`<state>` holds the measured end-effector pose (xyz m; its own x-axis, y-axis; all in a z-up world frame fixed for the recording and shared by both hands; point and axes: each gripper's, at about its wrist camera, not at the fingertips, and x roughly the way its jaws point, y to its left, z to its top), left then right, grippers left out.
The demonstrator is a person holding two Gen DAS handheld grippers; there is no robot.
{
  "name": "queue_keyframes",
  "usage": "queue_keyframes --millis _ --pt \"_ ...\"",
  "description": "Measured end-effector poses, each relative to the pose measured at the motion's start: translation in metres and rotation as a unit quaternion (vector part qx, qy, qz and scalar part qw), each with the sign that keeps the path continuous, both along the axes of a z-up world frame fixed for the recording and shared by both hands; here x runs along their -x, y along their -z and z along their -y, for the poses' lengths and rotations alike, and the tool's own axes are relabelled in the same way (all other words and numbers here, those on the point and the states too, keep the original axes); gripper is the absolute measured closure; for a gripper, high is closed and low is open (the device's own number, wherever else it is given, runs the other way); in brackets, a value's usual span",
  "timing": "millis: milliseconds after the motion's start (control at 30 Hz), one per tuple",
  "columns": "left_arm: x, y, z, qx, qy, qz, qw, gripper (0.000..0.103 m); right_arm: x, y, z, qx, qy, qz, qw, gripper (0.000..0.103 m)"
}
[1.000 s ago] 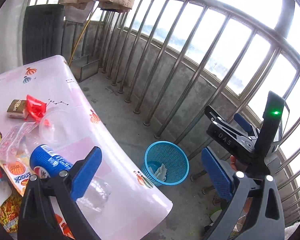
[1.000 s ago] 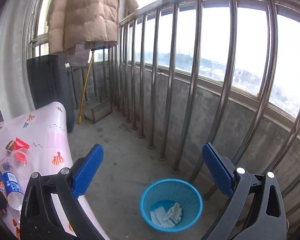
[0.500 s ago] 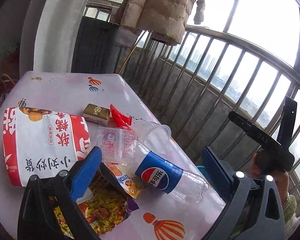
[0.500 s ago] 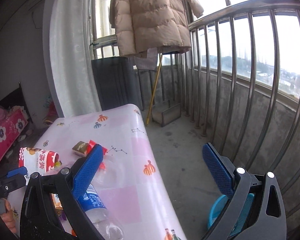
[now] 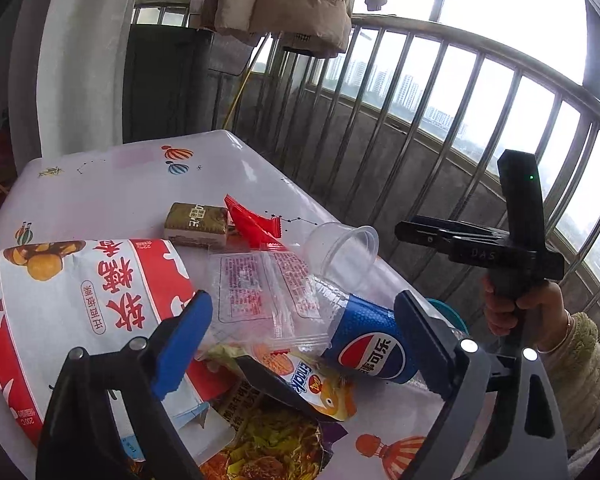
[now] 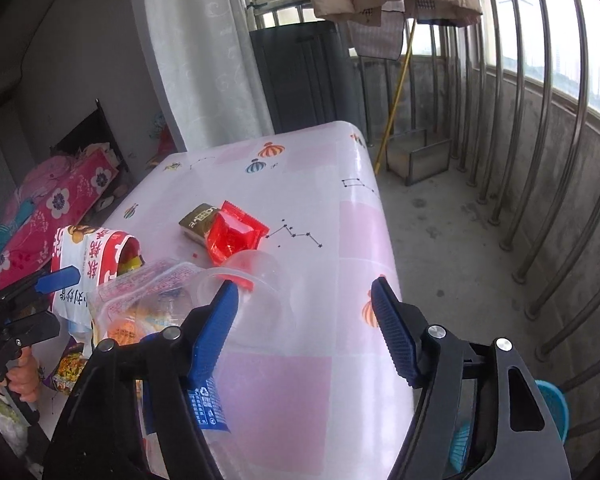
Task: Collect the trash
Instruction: 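Return both tools to the table toward the clear bag and cup, then grasp the clear plastic bag with the left tool while the right tool grasps the clear cup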
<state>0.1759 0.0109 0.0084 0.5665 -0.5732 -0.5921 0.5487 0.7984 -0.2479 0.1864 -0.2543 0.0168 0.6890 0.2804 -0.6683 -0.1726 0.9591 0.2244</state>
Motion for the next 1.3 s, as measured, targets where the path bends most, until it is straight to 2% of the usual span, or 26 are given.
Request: queue_keyframes --millis 133,400,500,867,1067,1300 --pt "-0.021 0.007 0.012 -0.017 0.000 -0.032 0.9993 0.020 -0.017 0.015 -0.002 -0.017 -0.032 -0.026 0.999 0.050" --pt "-0.053 0.028 0.031 -0.066 -0.001 -0.090 0.9937 0.033 -0.033 0.027 -0.009 -0.016 -0.074 -0.042 0.996 0.056" --pt "-0.057 0.028 0.031 -0.059 0.001 -0.100 0.9933 0.036 -0.035 0.029 -0.010 -0.014 -0.083 -0.045 0.995 0.061" --pt "-0.058 0.023 0.027 -0.036 0.007 -0.125 0.9915 0.068 -0.036 0.038 -0.007 -0.034 -0.084 -0.056 0.994 0.092" --pt "-0.056 0.017 0.026 -0.022 0.011 -0.123 0.9921 0.087 -0.032 0.037 -0.006 -0.044 -0.078 -0.048 0.995 0.096" --pt "-0.055 0.012 0.024 -0.012 0.010 -0.108 0.9940 0.098 -0.029 0.031 -0.002 -0.056 -0.065 -0.033 0.996 0.099"
